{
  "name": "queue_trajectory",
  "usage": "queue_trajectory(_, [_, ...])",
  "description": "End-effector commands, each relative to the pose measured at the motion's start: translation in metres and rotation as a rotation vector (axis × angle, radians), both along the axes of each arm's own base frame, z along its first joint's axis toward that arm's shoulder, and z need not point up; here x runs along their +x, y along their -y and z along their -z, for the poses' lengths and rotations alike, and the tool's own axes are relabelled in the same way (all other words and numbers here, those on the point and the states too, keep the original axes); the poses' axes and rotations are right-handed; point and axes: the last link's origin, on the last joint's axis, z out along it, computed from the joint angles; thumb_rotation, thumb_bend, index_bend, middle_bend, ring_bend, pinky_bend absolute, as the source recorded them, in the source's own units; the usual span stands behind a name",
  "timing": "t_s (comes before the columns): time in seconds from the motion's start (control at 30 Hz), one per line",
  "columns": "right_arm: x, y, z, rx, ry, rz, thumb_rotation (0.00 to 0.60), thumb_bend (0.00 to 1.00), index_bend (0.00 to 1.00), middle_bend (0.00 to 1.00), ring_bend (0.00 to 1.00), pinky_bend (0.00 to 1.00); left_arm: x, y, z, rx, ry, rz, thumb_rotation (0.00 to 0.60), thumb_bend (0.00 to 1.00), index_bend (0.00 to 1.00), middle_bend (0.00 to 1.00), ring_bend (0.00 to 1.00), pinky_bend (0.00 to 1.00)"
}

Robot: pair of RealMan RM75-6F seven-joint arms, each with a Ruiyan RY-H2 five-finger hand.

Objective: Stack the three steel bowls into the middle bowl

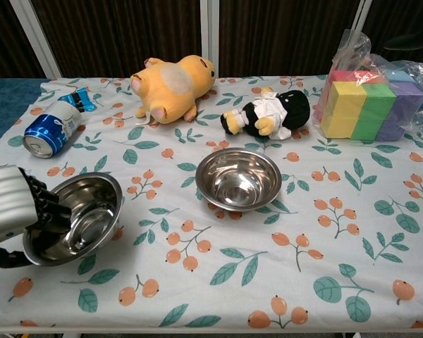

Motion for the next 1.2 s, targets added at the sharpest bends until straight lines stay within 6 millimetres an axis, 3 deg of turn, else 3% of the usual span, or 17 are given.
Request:
queue_trajectory(0.03, [0.000,0.000,-0.003,-0.009,0.012,0.000,0.600,0.00,0.23,0.42,0.46,0.65,0.011,-0.009,-0.004,0.020,0.020,0.017,0.600,0.32,0.73,0.74,0.72,0.79])
queue_trajectory(0.2, [0.003,-0.002,-0.012,-0.031,0.030,-0.013,0.600,0.00,0.23,0.42,0.46,0.65,0.039,-0.025,0.005,0.003,0.035,0.058,0.600,0.32,0.74,0.74,0.73,0.79])
queue_trajectory(0.47, [0.010,-0.008,-0.036,-0.083,0.051,-0.040,0.600,0.00,0.23,0.42,0.46,0.65,0.106,-0.072,0.034,-0.021,0.066,0.076,0.600,0.33,0.74,0.74,0.73,0.80])
queue_trajectory(0.63, [0.006,-0.007,-0.049,-0.101,0.066,-0.039,0.600,0.00,0.23,0.42,0.46,0.65,0.136,-0.087,0.050,-0.044,0.049,0.108,0.600,0.33,0.74,0.74,0.73,0.80])
queue_trajectory(0.93, [-0.001,-0.004,-0.068,-0.143,0.127,-0.035,0.600,0.00,0.23,0.42,0.46,0.65,0.174,-0.090,0.079,-0.084,0.047,0.132,0.600,0.34,0.74,0.74,0.73,0.80])
queue_trajectory(1.1, [-0.006,-0.007,-0.076,-0.158,0.140,-0.033,0.600,0.00,0.23,0.42,0.46,0.65,0.181,-0.094,0.094,-0.078,0.043,0.134,0.600,0.33,0.74,0.74,0.73,0.80])
queue_trajectory(1.2, [-0.011,-0.007,-0.080,-0.162,0.141,-0.026,0.600,0.00,0.23,0.42,0.46,0.65,0.179,-0.100,0.096,-0.063,0.024,0.154,0.600,0.28,0.62,0.68,0.68,0.77])
